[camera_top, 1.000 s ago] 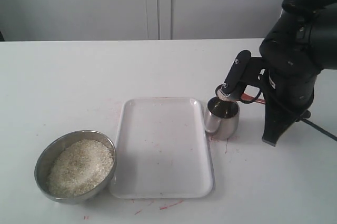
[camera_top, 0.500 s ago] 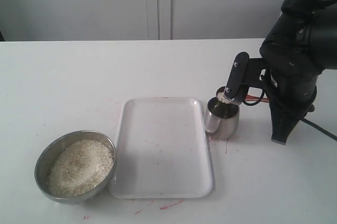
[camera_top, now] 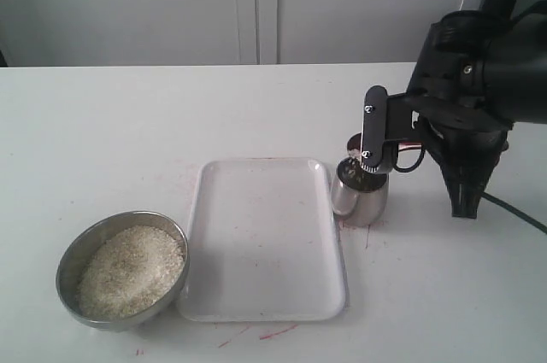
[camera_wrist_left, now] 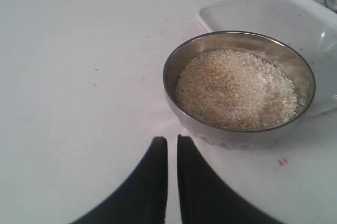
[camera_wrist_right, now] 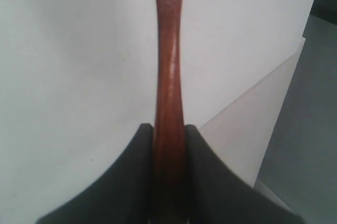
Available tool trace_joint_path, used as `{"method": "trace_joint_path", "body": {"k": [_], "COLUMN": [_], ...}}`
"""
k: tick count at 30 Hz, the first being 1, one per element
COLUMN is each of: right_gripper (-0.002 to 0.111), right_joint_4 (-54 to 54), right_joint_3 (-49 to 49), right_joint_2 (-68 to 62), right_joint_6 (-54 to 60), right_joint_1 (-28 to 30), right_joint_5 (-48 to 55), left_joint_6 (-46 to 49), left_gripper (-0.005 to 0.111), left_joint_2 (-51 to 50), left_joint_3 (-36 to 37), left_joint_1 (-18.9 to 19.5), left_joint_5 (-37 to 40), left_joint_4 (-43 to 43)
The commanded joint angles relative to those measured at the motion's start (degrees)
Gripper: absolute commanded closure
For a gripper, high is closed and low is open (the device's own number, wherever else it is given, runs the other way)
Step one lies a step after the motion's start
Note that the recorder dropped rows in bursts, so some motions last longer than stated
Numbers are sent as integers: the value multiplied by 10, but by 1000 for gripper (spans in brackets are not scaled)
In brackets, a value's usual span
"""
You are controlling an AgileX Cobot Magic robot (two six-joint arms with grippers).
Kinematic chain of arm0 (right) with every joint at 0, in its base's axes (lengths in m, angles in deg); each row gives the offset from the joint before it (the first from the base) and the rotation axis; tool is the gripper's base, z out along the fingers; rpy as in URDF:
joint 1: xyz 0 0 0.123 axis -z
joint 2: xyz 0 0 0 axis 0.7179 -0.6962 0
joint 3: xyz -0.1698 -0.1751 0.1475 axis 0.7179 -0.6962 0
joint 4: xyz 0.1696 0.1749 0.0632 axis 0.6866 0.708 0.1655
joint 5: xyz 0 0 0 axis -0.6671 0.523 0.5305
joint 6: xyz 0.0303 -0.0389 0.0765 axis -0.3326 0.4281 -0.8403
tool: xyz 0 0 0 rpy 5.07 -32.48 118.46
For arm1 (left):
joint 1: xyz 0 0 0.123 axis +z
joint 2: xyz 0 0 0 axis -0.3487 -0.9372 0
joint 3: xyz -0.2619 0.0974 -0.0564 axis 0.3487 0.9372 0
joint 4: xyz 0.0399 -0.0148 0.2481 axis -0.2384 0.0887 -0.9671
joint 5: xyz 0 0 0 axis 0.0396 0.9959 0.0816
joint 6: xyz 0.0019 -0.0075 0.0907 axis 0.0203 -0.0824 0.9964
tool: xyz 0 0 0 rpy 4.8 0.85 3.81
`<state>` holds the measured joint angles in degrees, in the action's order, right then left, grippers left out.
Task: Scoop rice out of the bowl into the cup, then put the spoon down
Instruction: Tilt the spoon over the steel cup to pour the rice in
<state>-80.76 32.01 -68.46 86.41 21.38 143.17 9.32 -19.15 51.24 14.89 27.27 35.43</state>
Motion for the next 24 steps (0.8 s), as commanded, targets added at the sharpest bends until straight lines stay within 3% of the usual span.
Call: {"method": "trace_joint_path", "body": {"k": [1, 11, 24], "right_gripper": [108, 108, 108], "right_joint_4": [-14, -106, -124], "right_joint_3": [-1, -1, -1], "right_joint_2": [0, 0, 0], "right_joint_6": [5, 48, 48], "right_joint_1": [0, -1, -31], "right_joint_5": [7, 46, 53], "left_joint_6": [-1, -1, -1], "left_gripper": [92, 92, 92], "left_joint_2": [-1, -1, -1], "left_joint_3": [-2, -2, -2], "left_joint_1": [-4, -4, -4], "left_joint_5": [0, 0, 0], "left_joint_4": [4, 4, 4]}}
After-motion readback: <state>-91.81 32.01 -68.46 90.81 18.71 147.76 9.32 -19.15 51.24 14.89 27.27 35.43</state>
